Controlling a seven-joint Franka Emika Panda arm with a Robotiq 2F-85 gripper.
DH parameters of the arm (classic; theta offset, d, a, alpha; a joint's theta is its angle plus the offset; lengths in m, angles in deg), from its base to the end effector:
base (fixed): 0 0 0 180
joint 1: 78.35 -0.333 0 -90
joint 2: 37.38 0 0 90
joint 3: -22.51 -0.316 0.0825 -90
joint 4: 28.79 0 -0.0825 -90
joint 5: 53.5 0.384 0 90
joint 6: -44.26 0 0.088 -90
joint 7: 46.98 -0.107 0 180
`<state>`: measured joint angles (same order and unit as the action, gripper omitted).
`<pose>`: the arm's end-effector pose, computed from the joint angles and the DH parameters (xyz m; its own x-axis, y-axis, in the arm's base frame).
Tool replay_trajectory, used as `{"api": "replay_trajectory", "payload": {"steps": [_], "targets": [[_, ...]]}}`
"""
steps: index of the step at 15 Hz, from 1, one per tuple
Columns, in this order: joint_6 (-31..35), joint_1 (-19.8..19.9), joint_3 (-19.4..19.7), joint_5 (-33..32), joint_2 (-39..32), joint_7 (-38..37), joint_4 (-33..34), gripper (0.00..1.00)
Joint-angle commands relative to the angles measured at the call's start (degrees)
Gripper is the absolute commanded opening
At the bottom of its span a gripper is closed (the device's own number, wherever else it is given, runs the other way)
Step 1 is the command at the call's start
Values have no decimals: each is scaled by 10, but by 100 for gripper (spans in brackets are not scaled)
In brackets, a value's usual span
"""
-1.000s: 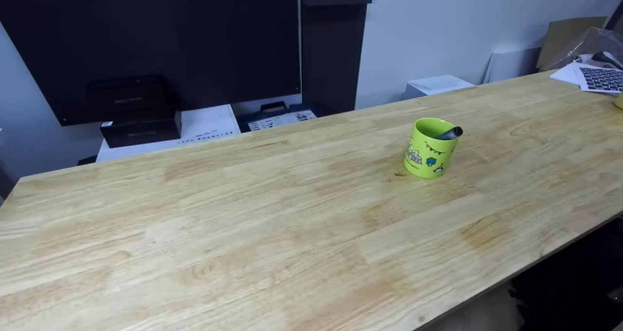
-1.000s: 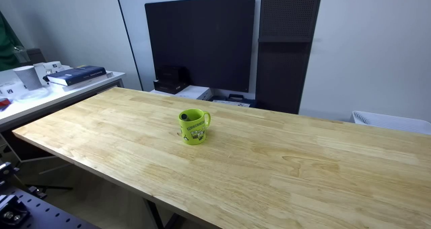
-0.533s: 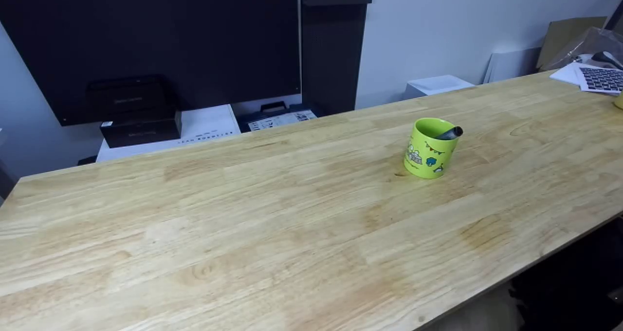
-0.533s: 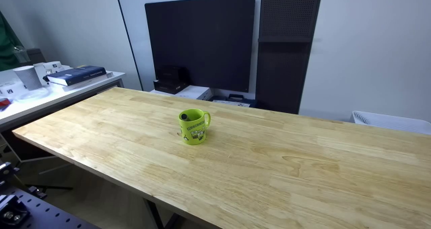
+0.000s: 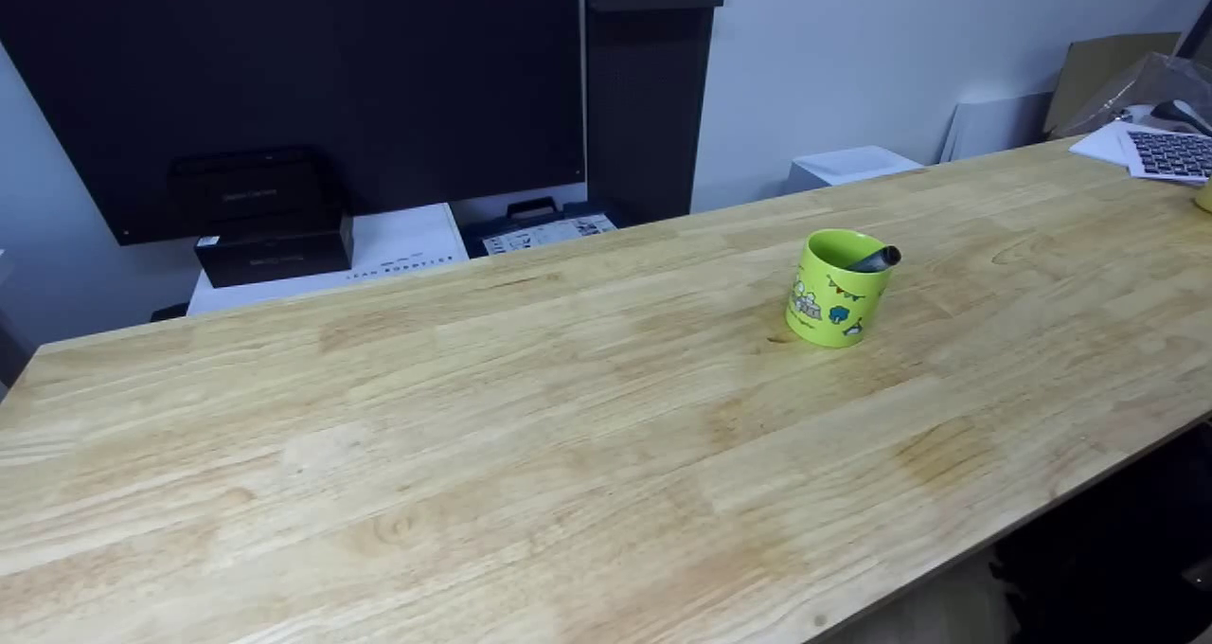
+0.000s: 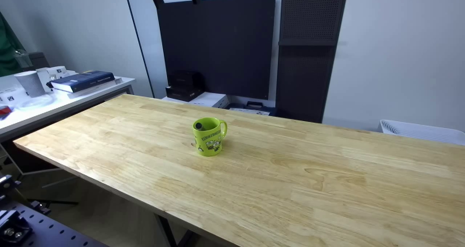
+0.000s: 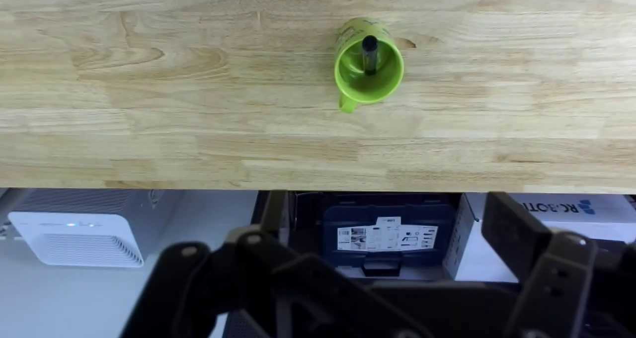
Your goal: Take the black marker out of the yellow mug
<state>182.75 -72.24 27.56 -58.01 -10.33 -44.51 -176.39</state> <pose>0.4112 -0.0823 0.4524 0.9484 -0.0864 0.3052 -0.1037 -0.9938 0.0409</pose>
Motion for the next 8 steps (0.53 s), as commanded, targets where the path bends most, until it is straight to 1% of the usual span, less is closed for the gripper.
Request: {"api": "replay_trajectory", "payload": {"steps": [1, 3, 5, 6, 7, 8], "targets": [[55, 18, -1, -25, -114, -13, 11, 100], [64, 24, -8, -47, -167, -22, 16, 100], [82, 23, -13, -80, -210, -31, 19, 100], [96, 24, -17, -107, -223, -46, 19, 100], [84, 16, -1, -71, -190, -8, 1, 100], [94, 15, -3, -84, -207, -16, 2, 100]]}}
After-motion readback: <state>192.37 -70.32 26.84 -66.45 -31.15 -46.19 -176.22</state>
